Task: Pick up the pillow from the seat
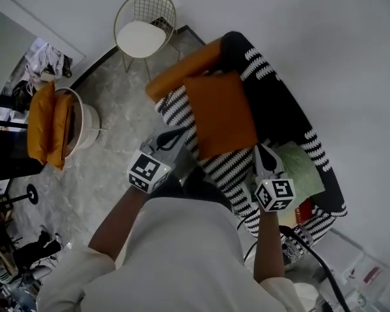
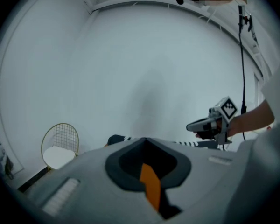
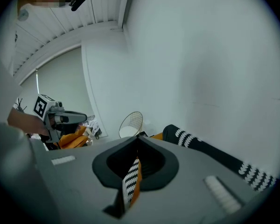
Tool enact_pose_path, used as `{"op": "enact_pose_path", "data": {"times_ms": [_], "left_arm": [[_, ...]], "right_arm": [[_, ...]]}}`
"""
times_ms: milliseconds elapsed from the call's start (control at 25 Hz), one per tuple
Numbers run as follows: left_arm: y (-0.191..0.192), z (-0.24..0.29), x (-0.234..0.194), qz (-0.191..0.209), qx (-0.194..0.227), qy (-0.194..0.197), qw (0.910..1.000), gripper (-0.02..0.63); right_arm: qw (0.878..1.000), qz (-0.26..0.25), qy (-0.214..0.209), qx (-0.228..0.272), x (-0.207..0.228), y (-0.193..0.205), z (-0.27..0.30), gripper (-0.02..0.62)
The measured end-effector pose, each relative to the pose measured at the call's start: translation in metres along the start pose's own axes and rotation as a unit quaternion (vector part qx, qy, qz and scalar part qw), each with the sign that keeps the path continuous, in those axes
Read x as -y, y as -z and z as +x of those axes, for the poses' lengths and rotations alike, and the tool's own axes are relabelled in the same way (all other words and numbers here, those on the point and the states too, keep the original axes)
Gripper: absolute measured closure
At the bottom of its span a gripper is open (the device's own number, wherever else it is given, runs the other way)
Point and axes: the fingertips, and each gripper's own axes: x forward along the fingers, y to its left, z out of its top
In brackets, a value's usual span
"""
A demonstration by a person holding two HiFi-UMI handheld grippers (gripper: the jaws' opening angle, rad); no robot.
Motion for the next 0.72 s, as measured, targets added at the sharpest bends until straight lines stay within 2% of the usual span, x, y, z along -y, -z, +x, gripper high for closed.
{"op": "enact_pose_path", "data": {"times_ms": [360, 720], "left_arm": [[0.002, 0.036, -0.007, 0.001, -0.013, 0.011, 0.9999, 0.606], [0.031, 0.073, -0.033, -0.001, -0.037, 0.038, 0.9986, 0.606]], "right_arm": [[0.999, 0.030, 0.015, -0.017, 0.034, 0.010, 0.021, 0.591], [0.998, 0.039, 0.023, -0.043, 0.045, 0.021, 0.067, 0.589]]}}
